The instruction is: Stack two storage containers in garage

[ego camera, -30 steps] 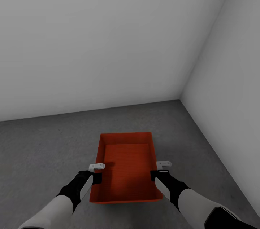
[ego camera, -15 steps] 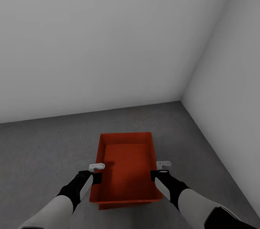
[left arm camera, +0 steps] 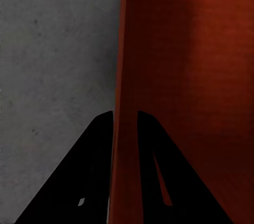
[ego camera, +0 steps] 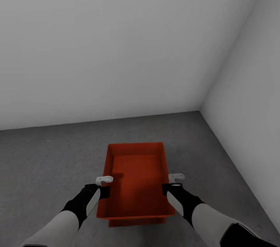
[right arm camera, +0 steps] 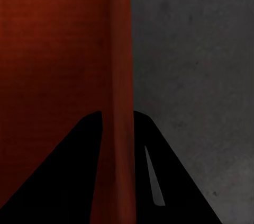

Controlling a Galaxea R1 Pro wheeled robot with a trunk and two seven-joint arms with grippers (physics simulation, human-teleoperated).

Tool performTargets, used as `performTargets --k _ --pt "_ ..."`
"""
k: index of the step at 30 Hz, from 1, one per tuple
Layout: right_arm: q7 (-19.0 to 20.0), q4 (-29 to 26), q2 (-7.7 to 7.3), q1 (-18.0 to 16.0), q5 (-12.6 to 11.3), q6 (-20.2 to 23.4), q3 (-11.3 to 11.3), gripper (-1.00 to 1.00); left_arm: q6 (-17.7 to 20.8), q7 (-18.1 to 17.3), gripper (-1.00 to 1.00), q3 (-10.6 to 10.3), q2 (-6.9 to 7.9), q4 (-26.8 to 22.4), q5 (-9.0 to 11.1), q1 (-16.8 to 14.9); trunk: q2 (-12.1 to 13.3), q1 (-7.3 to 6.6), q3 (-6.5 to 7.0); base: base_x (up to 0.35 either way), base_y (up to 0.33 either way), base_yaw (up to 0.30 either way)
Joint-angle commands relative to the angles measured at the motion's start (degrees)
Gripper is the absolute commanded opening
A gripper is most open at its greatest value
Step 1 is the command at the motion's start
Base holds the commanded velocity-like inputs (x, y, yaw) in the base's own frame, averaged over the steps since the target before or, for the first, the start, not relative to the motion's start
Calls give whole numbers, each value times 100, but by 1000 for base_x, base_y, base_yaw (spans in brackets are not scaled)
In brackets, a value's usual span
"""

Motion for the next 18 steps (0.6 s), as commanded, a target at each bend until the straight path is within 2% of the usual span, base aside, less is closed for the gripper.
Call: performTargets --k 1,18 --pt "-328 -19 -108 -8 165 -113 -177 -100 47 72 -100 114 8 -6 -109 3 -3 0 -4 0 0 26" --pt "-328 -20 -108 -8 169 -110 -177 -100 53 80 -100 114 8 -6 -109 3 -3 0 -4 0 0 3"
